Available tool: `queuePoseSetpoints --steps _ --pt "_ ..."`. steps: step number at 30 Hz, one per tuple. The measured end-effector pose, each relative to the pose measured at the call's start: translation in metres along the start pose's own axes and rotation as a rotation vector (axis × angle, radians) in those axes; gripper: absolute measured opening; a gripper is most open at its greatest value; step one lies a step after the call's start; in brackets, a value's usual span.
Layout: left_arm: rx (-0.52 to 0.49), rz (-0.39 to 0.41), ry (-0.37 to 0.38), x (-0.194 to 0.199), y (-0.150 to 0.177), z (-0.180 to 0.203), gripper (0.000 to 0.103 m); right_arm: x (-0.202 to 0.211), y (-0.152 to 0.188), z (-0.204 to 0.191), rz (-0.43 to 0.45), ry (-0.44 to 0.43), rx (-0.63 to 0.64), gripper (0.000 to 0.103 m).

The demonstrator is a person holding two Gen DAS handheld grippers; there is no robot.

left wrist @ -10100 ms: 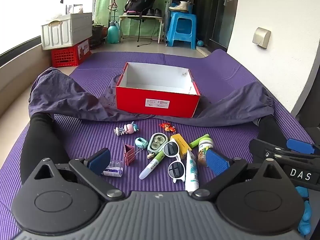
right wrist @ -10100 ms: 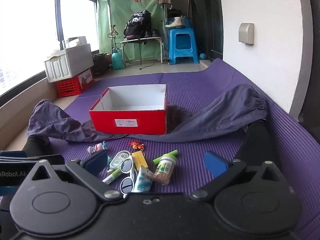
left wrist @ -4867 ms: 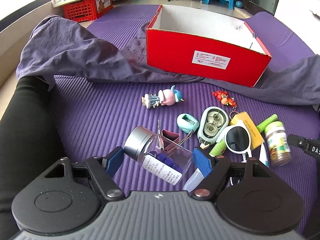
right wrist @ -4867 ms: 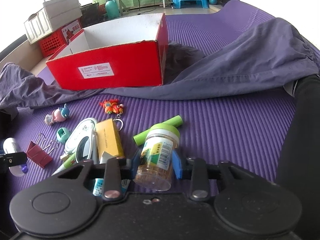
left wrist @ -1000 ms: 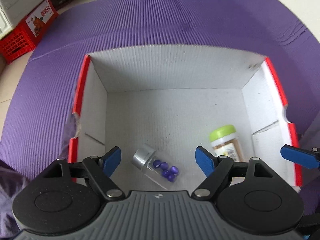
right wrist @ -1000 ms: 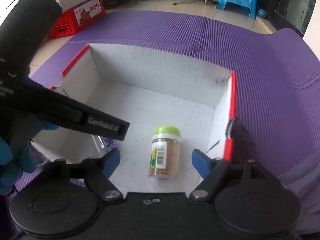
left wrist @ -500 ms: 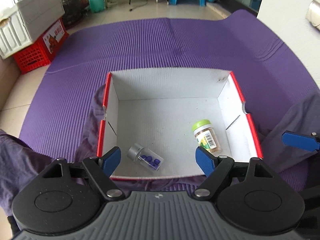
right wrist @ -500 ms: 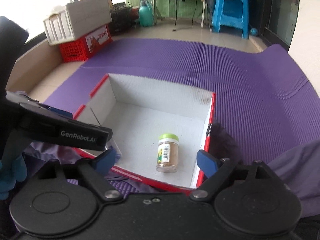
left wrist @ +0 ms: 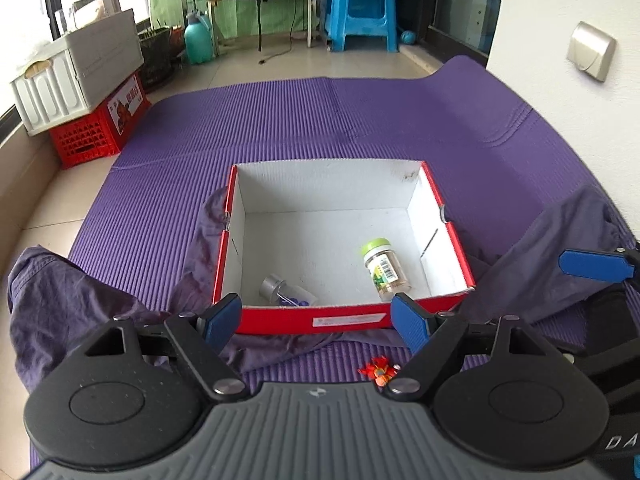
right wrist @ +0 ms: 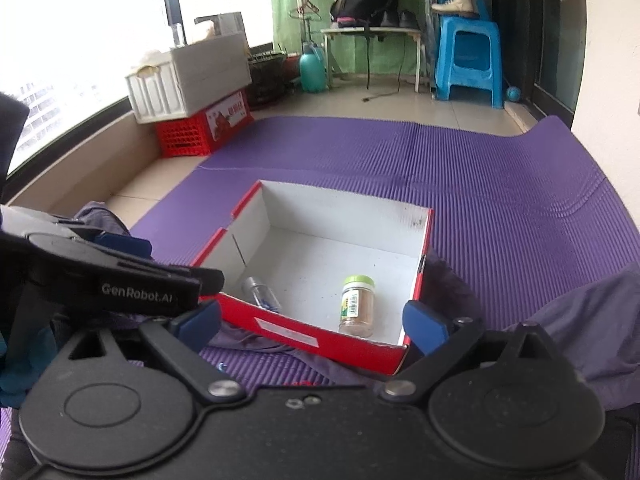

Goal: Organize rigid objects
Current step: 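Lift both tools out of the box back toward the items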

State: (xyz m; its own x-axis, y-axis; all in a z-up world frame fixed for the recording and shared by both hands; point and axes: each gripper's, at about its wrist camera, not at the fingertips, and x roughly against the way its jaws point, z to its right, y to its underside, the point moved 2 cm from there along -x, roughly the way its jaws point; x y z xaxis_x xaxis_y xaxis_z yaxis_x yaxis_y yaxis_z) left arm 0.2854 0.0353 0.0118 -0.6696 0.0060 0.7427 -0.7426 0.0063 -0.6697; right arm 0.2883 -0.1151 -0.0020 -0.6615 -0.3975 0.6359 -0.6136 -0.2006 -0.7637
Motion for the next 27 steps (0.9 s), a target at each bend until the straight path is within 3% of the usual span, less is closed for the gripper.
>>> queuePoseSetpoints --steps 11,16,27 --pt "-0.007 0.119 -0.02 0.052 0.038 0.007 0.087 0.044 0.025 -0.007 0.069 -0.054 -0.035 0.102" --pt "-0.005 0.163 -0.053 0.068 0.056 0.008 0.1 0.06 0.039 -0.012 0.101 -0.076 -0.042 0.103" --pt "0.065 0.21 -0.072 0.085 0.095 0.007 0.102 0.088 0.063 -0.018 0.157 -0.082 -0.022 0.103"
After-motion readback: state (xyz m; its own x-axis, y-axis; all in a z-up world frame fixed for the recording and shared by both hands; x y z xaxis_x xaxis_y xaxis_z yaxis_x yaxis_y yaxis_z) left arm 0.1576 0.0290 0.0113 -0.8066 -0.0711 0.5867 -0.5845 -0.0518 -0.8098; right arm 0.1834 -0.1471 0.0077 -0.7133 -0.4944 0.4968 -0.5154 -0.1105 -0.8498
